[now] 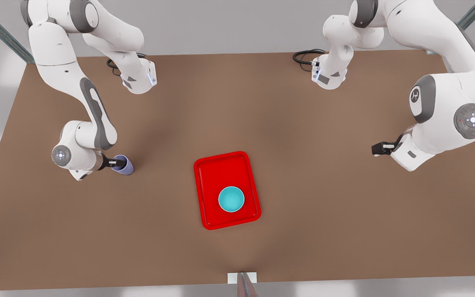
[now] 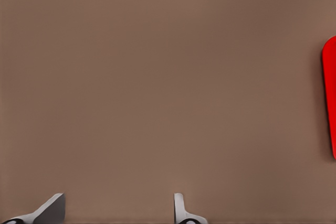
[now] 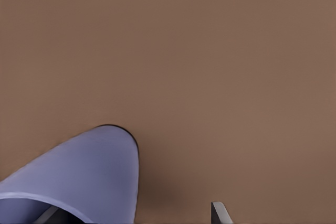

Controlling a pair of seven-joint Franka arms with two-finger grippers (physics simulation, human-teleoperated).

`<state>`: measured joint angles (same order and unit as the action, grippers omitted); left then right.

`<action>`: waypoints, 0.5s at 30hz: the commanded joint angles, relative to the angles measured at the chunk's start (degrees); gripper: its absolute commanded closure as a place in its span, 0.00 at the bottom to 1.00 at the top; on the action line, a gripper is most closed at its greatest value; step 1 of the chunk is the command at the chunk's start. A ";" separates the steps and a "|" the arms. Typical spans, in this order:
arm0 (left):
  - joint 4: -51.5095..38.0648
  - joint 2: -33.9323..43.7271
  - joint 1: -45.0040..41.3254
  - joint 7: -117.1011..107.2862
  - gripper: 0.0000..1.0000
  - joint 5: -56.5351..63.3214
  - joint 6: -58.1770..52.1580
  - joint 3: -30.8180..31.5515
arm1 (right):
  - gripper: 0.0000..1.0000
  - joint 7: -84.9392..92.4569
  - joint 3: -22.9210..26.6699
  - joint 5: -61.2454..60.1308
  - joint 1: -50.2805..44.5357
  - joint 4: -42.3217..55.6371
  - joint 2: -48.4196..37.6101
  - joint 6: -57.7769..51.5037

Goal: Place the bowl on the tray with the left arm and the cup on the tray with the right arm

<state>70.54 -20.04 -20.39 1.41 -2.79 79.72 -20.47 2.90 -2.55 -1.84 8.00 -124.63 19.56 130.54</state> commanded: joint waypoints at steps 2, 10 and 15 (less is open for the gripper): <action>0.04 0.00 0.00 0.00 0.00 0.16 0.00 -0.01 | 0.00 0.00 0.00 0.00 0.09 0.09 0.48 0.33; 0.13 0.00 -0.17 -0.09 0.00 0.16 -0.70 -0.01 | 0.79 0.09 -0.09 0.00 0.09 1.06 0.57 -2.39; 0.30 0.00 -0.17 -0.09 0.00 0.16 -0.70 -0.01 | 0.79 -0.09 -0.09 0.00 0.00 1.15 0.39 -2.83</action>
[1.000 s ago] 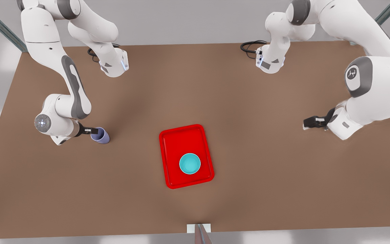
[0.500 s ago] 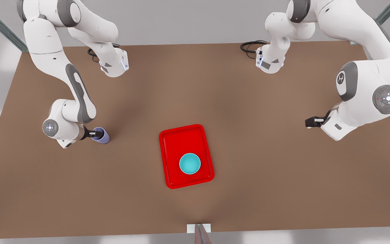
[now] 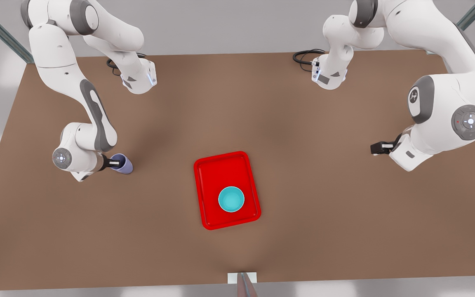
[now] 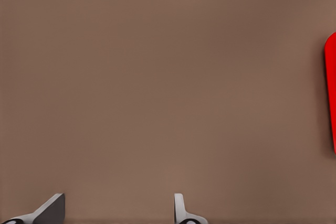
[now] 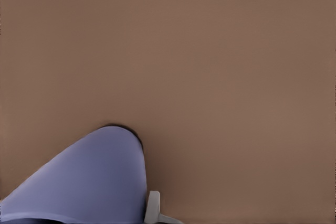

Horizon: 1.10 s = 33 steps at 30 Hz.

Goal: Place the bowl on the tray with the left arm and the cup on the tray with the right arm

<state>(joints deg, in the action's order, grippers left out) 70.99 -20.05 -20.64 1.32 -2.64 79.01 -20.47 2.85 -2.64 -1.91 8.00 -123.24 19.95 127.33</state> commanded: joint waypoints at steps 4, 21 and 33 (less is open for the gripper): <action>0.02 0.01 -0.28 -0.09 0.00 0.01 -0.09 -0.01 | 0.79 -0.13 0.00 -0.02 0.00 0.63 -0.27 -1.04; 0.02 -0.78 -0.19 -0.09 0.00 0.01 0.53 -0.01 | 0.79 -33.00 -7.56 -6.87 -23.02 36.14 11.51 -15.27; 0.02 -1.22 -0.01 0.00 0.00 0.01 0.44 -0.10 | 0.79 -38.27 -7.12 -6.26 -30.76 43.79 22.94 -12.46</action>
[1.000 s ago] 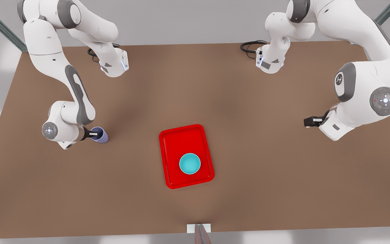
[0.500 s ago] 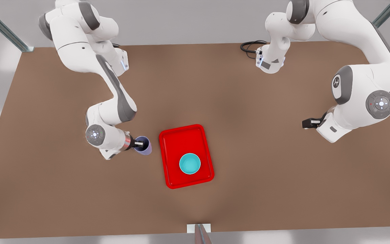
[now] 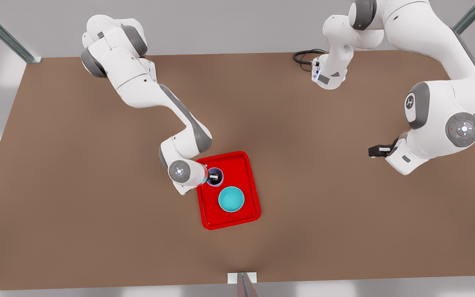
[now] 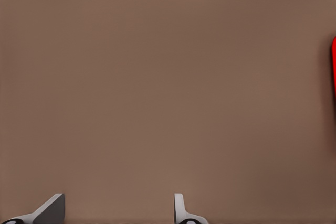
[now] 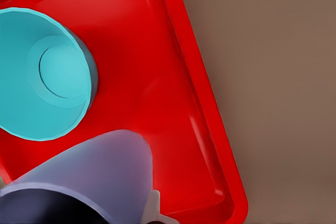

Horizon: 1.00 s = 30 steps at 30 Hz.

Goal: Place the bowl on the tray with the left arm and the cup on the tray with the right arm

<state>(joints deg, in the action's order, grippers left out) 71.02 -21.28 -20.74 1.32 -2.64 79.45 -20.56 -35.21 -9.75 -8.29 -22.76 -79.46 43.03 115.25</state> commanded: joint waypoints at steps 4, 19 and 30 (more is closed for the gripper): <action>0.00 0.01 0.00 0.00 0.00 0.00 0.00 -0.01 | 0.79 -0.47 -0.01 0.64 -0.09 -0.08 0.12 -0.11; 0.00 -0.78 -0.09 0.00 0.00 0.00 0.09 -0.01 | 0.00 0.15 -0.01 0.90 -0.09 0.01 0.38 0.42; 0.00 -0.78 -0.18 0.09 0.00 0.00 0.00 -0.01 | 0.00 22.35 11.93 5.03 10.37 10.40 -26.41 -33.43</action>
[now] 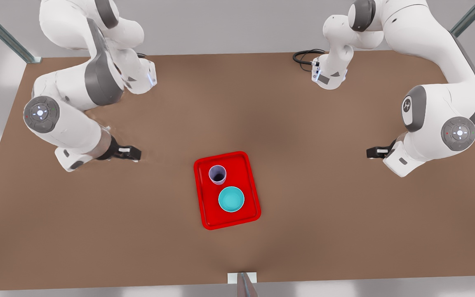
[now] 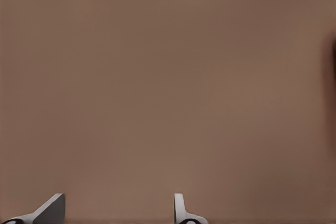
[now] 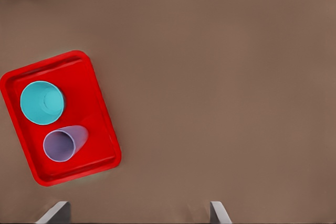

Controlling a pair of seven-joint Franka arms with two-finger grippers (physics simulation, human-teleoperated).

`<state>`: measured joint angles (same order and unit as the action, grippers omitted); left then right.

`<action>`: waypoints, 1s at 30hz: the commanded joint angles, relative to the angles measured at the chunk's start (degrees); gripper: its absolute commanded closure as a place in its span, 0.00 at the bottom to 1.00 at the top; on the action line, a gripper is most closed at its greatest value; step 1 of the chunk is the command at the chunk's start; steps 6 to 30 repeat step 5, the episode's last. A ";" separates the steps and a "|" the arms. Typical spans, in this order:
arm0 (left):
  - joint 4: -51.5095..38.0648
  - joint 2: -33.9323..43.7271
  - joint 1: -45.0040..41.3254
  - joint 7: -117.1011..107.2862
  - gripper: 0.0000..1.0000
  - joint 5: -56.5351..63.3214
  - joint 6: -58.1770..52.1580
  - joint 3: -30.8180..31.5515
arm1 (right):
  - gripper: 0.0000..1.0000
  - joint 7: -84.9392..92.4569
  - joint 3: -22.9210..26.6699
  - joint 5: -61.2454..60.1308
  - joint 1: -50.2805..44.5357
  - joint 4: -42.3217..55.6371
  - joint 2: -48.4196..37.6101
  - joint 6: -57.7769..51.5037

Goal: Place the bowl on the tray with the left arm and the cup on the tray with the right arm

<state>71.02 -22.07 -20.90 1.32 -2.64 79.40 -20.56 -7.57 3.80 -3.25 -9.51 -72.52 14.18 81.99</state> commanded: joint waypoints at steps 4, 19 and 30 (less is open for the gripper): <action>0.00 0.01 -0.02 0.00 0.00 0.00 0.05 0.00 | 0.00 5.19 -7.14 0.88 13.73 -8.96 -8.73 0.28; 0.00 0.01 -0.02 0.00 0.00 0.00 -0.04 0.00 | 0.00 5.19 -7.14 0.88 13.81 -8.87 -8.64 0.37; 0.00 0.01 -0.02 0.00 0.00 0.00 -0.04 0.00 | 0.00 5.19 -7.14 0.88 13.81 -8.87 -8.64 0.37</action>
